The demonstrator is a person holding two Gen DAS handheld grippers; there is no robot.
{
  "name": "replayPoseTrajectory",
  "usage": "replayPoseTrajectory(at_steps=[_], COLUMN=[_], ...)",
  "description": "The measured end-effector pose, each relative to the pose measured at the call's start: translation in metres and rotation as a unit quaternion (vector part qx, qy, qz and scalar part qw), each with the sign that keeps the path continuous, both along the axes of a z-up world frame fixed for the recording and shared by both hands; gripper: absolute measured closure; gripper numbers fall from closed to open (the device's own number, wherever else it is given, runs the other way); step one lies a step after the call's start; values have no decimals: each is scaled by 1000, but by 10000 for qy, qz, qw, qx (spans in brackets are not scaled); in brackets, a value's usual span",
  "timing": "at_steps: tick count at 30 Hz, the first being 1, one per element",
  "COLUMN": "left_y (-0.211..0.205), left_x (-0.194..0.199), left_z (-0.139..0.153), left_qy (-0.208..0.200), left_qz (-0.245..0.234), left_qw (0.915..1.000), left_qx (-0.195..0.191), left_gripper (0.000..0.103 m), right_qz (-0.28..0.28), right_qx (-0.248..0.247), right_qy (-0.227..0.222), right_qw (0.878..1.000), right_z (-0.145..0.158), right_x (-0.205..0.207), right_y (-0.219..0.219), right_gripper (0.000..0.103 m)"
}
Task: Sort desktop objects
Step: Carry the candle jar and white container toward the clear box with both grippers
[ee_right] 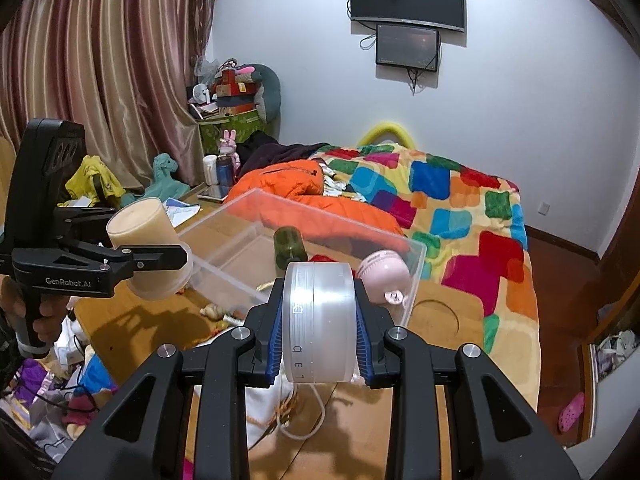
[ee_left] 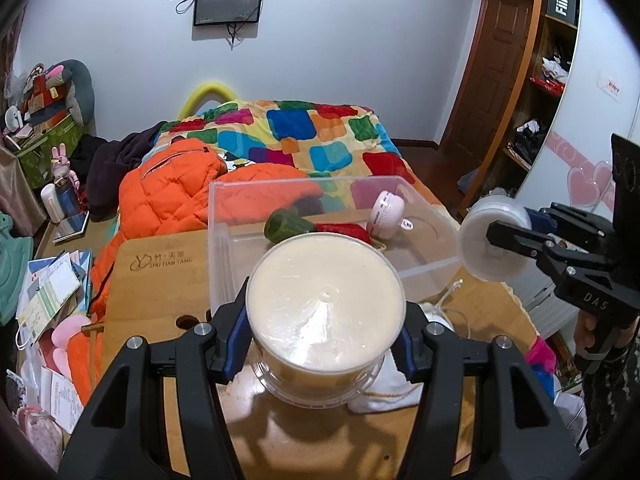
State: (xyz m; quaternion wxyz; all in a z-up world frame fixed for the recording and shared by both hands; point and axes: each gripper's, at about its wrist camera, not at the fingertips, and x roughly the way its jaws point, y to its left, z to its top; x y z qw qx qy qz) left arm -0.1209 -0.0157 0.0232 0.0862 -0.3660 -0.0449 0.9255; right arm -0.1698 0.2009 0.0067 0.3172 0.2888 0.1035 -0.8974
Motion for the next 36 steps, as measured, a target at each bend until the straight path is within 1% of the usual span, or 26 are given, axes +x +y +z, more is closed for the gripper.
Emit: replayPoseTrajectory(at_steps=[9, 16, 19, 23, 27, 29, 36], left_y=[-5, -7, -7, -9, -8, -9, -11], left_x=[-20, -38, -46, -58, -69, -75, -88], left_z=[9, 6, 4, -1, -9, -12, -24], left_qy=[107, 67, 91, 14, -46, -92, -205], left_qz=[-28, -71, -70, -109, -127, -150, -150], left_qw=[9999, 9999, 9999, 9998, 9998, 9997, 9995], left_qx=[38, 115, 81, 154, 116, 161, 211], left_gripper=[45, 45, 45, 45, 45, 45, 45], right_qz=[29, 46, 98, 177, 231, 248, 351], right_qx=[-102, -149, -144, -147, -145, -150, -189], right_qy=[-64, -66, -77, -189, -321, -368, -486], right_qw=[9999, 9999, 9998, 9996, 9991, 9989, 9980], right_z=[-2, -2, -4, -13, -23, -28, -37], right_x=[-21, -42, -50, -61, -70, -74, -83], right_y=[-8, -19, -25, -33, -39, -41, -47], right_gripper=[76, 76, 76, 76, 76, 76, 76])
